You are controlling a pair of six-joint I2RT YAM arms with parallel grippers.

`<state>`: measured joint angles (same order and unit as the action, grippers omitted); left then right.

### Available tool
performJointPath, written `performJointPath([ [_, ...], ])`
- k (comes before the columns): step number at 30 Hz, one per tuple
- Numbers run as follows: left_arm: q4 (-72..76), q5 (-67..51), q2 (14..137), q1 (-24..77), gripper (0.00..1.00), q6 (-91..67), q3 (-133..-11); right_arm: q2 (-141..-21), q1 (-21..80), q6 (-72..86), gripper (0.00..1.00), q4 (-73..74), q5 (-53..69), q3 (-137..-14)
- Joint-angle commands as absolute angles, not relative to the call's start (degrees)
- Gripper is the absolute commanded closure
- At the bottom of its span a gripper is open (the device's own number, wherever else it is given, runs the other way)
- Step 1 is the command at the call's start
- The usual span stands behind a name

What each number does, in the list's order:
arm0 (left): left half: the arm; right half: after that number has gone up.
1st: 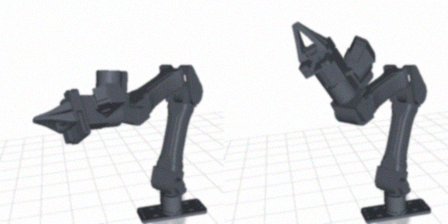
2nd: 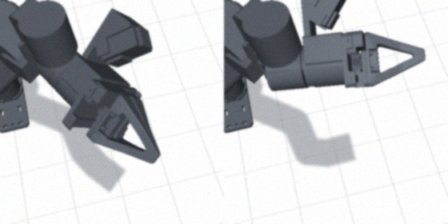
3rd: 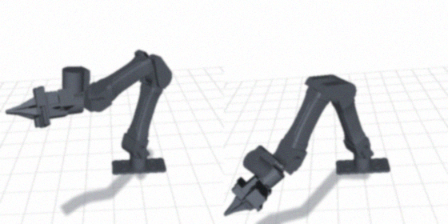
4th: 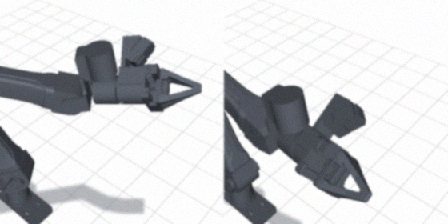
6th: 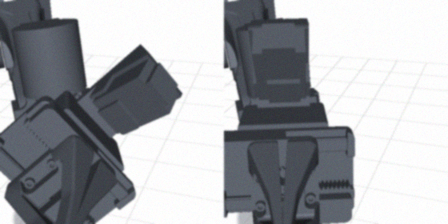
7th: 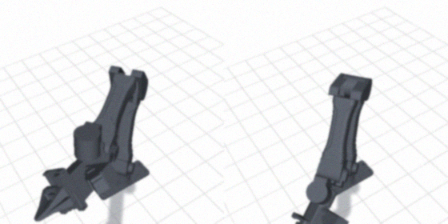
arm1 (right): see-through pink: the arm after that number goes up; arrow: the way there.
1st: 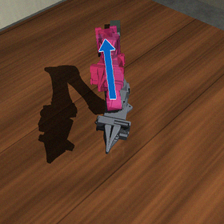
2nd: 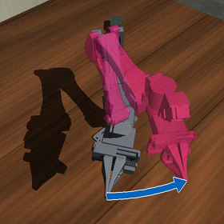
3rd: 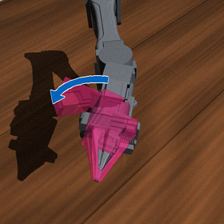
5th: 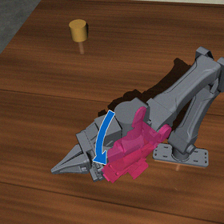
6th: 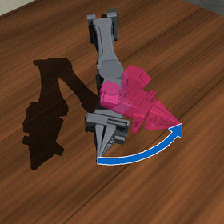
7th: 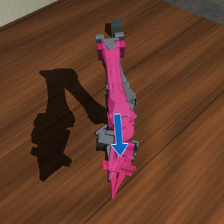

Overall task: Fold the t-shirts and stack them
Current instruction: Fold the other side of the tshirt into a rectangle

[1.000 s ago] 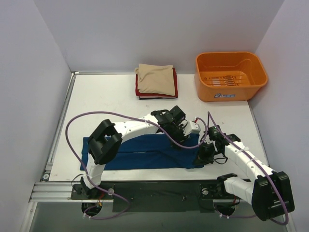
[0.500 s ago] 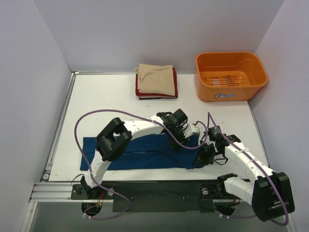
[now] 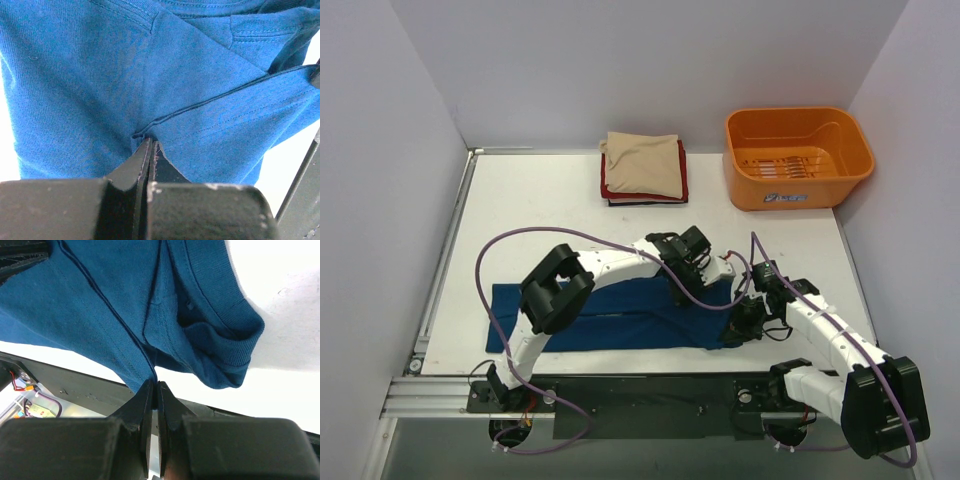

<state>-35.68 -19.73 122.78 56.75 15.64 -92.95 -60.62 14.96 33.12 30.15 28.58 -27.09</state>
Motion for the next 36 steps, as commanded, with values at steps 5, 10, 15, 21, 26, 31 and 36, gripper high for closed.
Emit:
performJointPath([
  [5, -36.6, -25.6, 115.2, 52.1, 1.00, 12.7, -93.8, -59.3, 14.9, 32.2, 1.00, 34.6, 28.7, -32.2],
  [10, -36.7, -28.3, 112.6, 50.9, 1.00, 12.7, -91.5, -60.7, 15.7, 30.0, 1.00, 36.7, 28.7, -37.3],
  [15, -35.6, -28.8, 112.0, 50.9, 1.00, 13.2, -90.3, -64.3, 15.7, 27.8, 1.00, 38.1, 28.0, -40.7],
  [21, -37.9, -43.3, 114.6, 51.6, 0.58, 17.8, -94.4, -66.0, 15.0, 28.6, 1.00, 39.3, 28.8, -40.4],
  [26, -32.3, -39.5, 117.9, 54.0, 0.54, 21.9, -94.0, -62.8, 15.0, 34.3, 1.00, 36.0, 29.3, -30.3],
  [31, -30.0, -36.1, 120.1, 54.1, 0.62, 23.1, -93.6, -63.6, 14.8, 36.9, 1.00, 30.2, 30.2, -26.5],
  [36, -29.7, -32.1, 121.4, 54.4, 0.62, 23.8, -92.0, -64.2, 14.4, 38.5, 1.00, 27.7, 29.6, -25.2],
])
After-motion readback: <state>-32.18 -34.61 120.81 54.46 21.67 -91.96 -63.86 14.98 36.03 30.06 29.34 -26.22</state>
